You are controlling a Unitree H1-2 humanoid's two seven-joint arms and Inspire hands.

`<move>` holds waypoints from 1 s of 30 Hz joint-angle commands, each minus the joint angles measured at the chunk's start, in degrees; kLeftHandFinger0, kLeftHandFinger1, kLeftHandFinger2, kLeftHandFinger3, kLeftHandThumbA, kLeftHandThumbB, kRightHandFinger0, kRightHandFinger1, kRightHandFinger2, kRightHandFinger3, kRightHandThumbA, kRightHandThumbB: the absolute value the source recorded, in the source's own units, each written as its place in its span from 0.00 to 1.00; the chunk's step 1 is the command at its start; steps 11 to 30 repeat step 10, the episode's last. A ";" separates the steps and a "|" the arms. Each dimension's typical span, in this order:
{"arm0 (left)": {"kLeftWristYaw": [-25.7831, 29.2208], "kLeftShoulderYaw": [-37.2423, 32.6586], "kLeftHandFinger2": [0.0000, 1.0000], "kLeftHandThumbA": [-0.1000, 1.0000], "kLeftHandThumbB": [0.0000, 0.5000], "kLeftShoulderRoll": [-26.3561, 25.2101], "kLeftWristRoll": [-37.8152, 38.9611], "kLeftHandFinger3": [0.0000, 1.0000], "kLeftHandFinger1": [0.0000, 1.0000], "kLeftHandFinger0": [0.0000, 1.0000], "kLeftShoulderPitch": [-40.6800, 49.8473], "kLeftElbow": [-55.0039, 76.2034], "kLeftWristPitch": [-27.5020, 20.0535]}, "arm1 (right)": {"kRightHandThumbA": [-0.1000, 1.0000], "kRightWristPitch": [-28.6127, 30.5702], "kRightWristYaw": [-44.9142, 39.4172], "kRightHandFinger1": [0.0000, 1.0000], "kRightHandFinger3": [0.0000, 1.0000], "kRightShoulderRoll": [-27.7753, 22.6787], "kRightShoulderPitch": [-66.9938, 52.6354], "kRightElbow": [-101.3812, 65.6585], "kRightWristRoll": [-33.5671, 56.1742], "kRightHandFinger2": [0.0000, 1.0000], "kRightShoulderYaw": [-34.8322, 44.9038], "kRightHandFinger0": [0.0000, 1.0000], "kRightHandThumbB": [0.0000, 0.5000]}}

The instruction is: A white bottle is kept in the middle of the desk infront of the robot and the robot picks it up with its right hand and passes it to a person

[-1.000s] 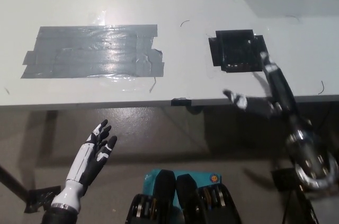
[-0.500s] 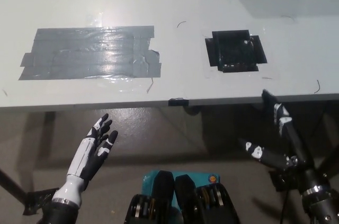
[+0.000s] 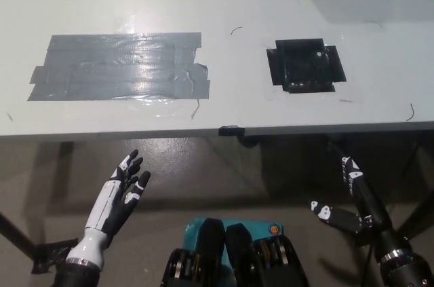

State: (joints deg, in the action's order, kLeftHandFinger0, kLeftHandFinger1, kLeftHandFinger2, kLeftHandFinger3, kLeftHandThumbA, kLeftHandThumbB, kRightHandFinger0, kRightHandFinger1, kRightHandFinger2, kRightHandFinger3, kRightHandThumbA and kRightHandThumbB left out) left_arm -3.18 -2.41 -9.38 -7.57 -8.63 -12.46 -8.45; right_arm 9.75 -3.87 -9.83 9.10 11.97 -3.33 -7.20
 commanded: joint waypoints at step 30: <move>0.18 0.49 1.00 0.87 0.19 0.11 1.08 1.00 1.00 1.00 0.39 1.73 -1.95 | 0.76 3.15 -1.80 1.00 1.00 0.45 0.50 -1.04 0.43 1.00 0.28 1.00 0.56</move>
